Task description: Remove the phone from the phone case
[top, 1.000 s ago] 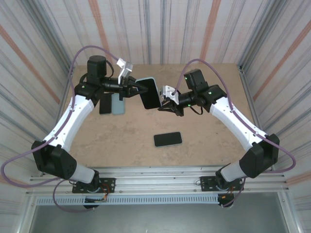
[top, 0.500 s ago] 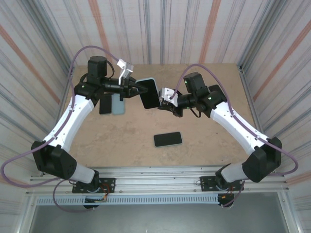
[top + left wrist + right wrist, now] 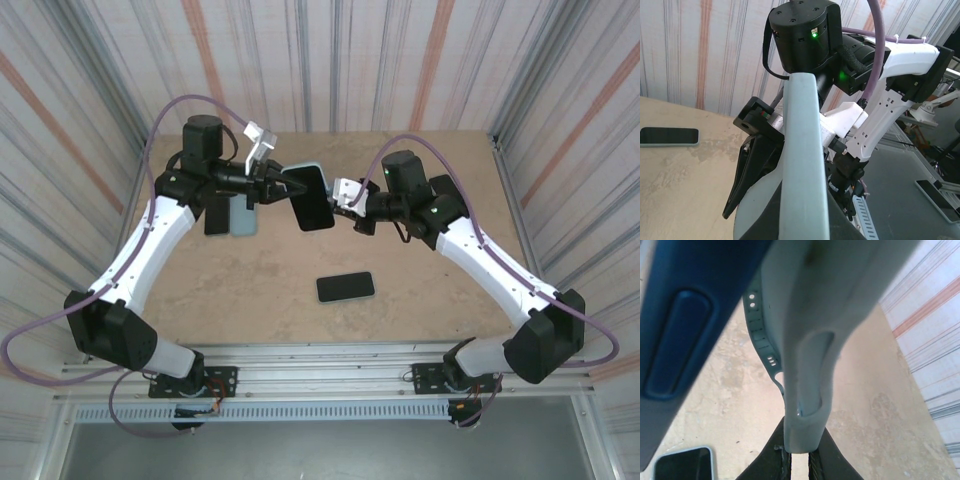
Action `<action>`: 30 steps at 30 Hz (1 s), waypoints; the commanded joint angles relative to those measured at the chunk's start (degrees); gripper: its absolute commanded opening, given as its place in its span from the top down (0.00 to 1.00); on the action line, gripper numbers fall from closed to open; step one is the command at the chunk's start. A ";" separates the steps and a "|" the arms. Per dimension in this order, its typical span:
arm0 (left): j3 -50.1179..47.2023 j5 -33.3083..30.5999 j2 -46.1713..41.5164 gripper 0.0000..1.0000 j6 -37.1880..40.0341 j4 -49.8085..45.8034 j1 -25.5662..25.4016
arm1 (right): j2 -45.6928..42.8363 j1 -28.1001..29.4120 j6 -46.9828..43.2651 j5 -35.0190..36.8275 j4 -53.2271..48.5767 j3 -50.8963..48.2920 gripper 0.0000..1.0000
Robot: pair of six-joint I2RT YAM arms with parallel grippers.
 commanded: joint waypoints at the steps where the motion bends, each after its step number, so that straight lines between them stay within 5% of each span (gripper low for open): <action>1: -0.17 2.49 -0.39 1.00 -4.00 -1.52 -1.29 | -2.47 -0.74 2.15 -3.52 8.21 0.34 0.86; 6: -0.39 -0.12 -0.39 1.00 -6.84 2.24 -0.69 | -4.03 -1.83 6.49 -8.65 9.30 -2.47 0.73; 22: -1.74 -4.57 -0.54 1.00 -12.32 7.08 -0.57 | -2.85 -3.94 21.71 -20.28 19.00 -5.53 0.69; 30: -3.14 -15.54 -0.21 1.00 -37.10 20.89 -0.57 | -1.16 -6.33 46.55 -25.25 33.02 -10.07 0.63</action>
